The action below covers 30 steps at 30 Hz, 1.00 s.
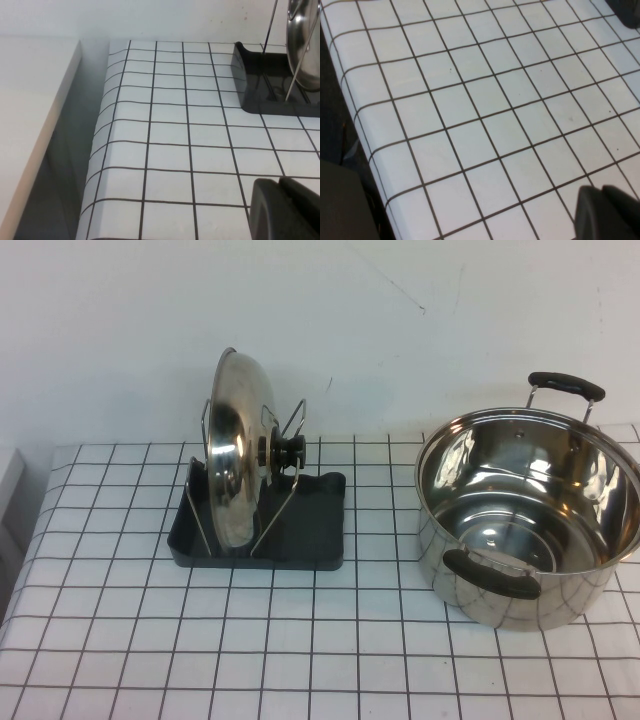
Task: Put pot lid on rack
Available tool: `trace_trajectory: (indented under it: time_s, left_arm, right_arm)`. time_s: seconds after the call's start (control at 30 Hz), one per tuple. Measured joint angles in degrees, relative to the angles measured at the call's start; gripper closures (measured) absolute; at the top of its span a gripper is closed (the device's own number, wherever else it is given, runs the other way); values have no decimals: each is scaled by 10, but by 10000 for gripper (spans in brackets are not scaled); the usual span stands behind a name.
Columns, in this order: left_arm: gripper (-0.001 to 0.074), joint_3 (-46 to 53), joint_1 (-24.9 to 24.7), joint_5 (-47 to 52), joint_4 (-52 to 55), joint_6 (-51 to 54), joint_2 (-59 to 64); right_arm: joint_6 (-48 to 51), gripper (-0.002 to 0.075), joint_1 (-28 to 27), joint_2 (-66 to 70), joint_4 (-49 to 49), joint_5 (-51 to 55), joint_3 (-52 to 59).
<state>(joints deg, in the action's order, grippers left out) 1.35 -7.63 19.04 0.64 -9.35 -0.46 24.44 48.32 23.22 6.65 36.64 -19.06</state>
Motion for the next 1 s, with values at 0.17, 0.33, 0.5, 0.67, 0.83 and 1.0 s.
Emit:
trace_trajectory:
  time_s: [0.17, 0.33, 0.5, 0.67, 0.83, 1.0]
  left_arm:
    - [737, 0, 0, 0, 0, 0, 0]
    - [737, 0, 0, 1, 0, 0, 0]
    - [736, 0, 0, 1, 0, 0, 0]
    - [736, -1, 0, 1, 0, 0, 0]
    - [736, -1, 0, 1, 0, 0, 0]
    - [736, -1, 0, 1, 0, -1, 0]
  right_arm:
    - [0, 727, 0, 0, 0, 0, 0]
    - [0, 727, 0, 0, 0, 0, 0]
    - [0, 727, 0, 0, 0, 0, 0]
    - [0, 727, 0, 0, 0, 0, 0]
    - [14, 727, -11, -5, -11, 1, 0]
    - [17, 728, -116, -47, -14, -17, 0]
